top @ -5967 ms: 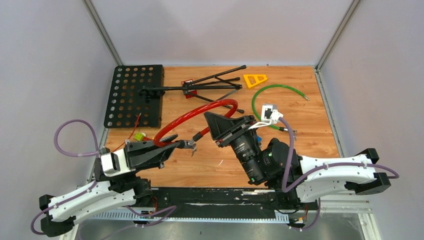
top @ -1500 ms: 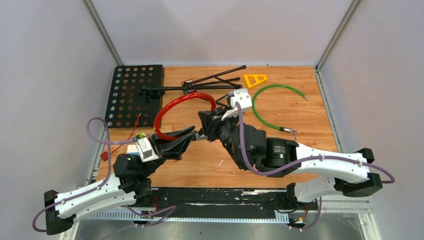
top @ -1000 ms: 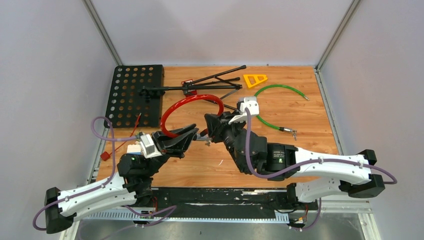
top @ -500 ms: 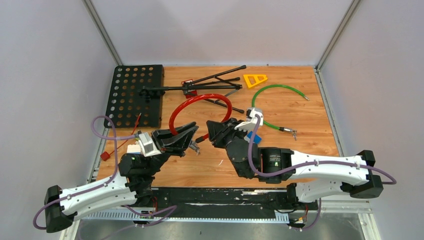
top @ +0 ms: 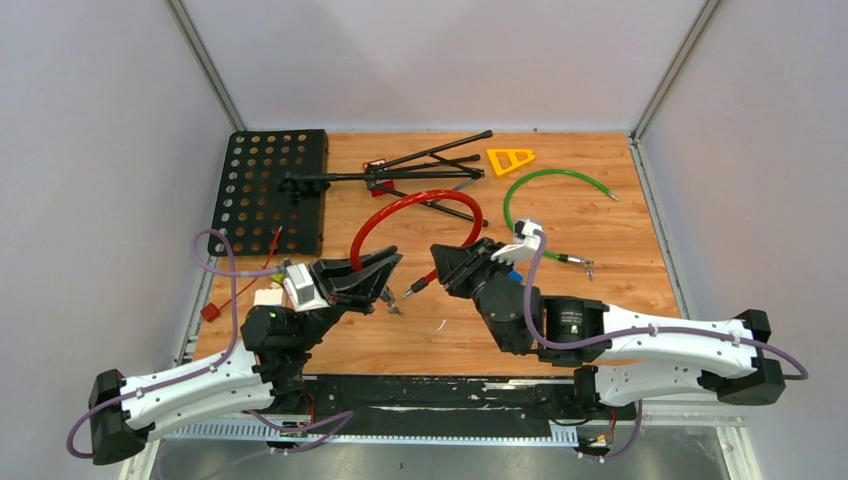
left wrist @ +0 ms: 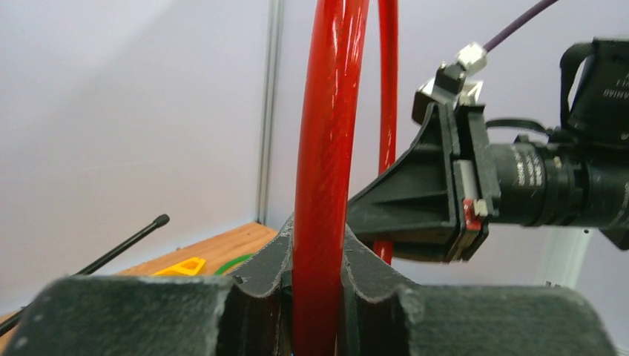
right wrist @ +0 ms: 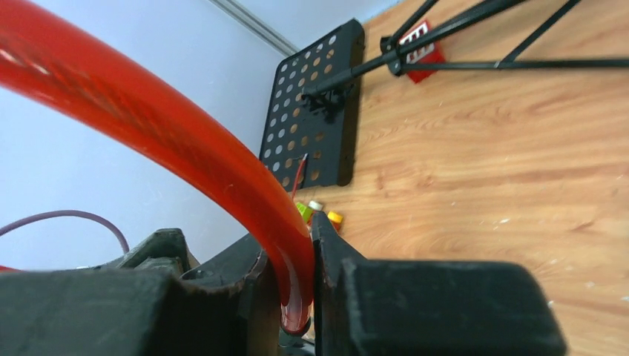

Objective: Lock with the key
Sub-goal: Lock the lock.

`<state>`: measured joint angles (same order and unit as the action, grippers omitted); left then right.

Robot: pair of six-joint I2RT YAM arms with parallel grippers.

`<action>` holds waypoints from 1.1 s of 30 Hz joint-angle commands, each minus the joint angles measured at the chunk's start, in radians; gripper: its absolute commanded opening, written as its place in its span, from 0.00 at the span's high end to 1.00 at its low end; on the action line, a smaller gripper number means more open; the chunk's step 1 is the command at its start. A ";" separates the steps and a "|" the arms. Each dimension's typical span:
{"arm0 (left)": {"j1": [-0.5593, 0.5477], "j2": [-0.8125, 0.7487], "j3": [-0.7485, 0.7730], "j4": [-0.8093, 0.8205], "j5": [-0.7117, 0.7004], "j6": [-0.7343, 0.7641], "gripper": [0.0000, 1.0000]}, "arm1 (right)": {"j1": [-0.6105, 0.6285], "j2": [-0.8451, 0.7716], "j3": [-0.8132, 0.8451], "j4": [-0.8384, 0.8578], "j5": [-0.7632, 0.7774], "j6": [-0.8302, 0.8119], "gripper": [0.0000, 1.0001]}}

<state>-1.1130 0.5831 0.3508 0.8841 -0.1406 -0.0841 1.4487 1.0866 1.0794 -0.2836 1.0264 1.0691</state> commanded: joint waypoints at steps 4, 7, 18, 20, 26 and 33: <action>0.001 0.004 0.021 -0.024 0.056 -0.050 0.66 | -0.004 -0.114 0.082 0.145 0.052 -0.518 1.00; 0.001 0.025 0.014 0.010 0.067 -0.086 0.70 | -0.004 -0.135 0.101 0.123 0.043 -0.592 1.00; 0.001 0.105 0.150 -0.264 0.226 -0.067 0.46 | -0.005 -0.126 0.259 0.138 0.057 -1.095 1.00; 0.001 0.102 0.224 -0.410 0.250 -0.034 0.42 | -0.006 -0.127 0.265 0.152 0.078 -1.166 1.00; 0.001 0.056 0.353 -0.747 0.187 0.045 0.27 | -0.007 -0.224 0.187 0.200 0.136 -1.234 1.00; 0.001 0.022 0.410 -0.912 0.187 0.069 0.03 | -0.007 -0.323 0.148 0.194 0.099 -1.240 1.00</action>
<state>-1.1118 0.6071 0.7071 0.1272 0.0498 -0.0502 1.4448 0.8162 1.2175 -0.1780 1.1324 -0.1543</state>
